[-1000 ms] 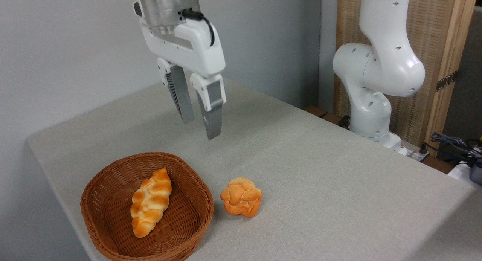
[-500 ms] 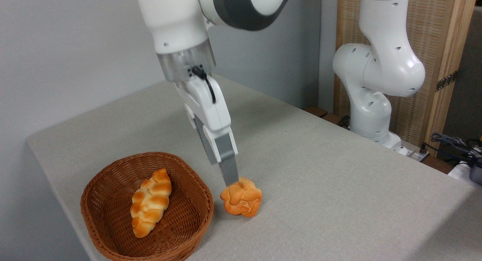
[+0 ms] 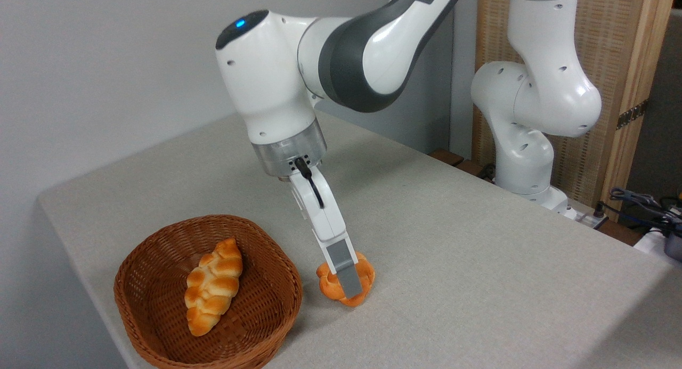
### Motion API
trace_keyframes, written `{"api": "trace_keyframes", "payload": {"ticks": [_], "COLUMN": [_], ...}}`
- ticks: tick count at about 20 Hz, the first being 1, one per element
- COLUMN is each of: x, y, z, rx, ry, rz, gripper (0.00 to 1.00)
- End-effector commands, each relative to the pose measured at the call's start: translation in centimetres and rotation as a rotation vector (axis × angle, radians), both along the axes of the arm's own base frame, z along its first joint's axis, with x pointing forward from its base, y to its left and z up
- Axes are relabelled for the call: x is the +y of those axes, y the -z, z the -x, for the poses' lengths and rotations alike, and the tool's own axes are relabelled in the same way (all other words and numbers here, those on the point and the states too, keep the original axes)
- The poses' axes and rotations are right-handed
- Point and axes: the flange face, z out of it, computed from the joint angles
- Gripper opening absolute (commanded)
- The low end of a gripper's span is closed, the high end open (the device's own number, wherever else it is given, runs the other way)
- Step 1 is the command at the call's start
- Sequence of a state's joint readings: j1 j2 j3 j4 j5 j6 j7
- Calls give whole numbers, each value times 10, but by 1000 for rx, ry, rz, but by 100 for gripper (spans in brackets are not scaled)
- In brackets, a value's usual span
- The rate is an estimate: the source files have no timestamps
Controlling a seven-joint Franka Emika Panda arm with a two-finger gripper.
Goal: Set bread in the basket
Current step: 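Close the gripper around the round orange bun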
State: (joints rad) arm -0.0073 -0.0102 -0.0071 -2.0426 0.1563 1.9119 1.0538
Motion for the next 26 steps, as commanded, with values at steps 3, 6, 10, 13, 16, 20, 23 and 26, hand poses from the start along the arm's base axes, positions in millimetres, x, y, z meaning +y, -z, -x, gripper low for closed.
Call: {"api": "trace_keyframes", "payload": {"ticks": [3, 6, 10, 13, 16, 20, 23, 26], "x": [-3, -5, -7, -8, -8, -8, -9, -9], "y": [14, 16, 17, 17, 19, 18, 19, 17], "z": [10, 12, 15, 16, 19, 20, 20, 19], "rx": [20, 35, 61, 69, 87, 96, 98, 94], "ry": [27, 47, 50, 43, 40, 39, 45, 45], "rz": [-4, 0, 13, 26, 27, 26, 28, 28], "gripper": [76, 38, 5, 4, 2, 0, 0, 0]}}
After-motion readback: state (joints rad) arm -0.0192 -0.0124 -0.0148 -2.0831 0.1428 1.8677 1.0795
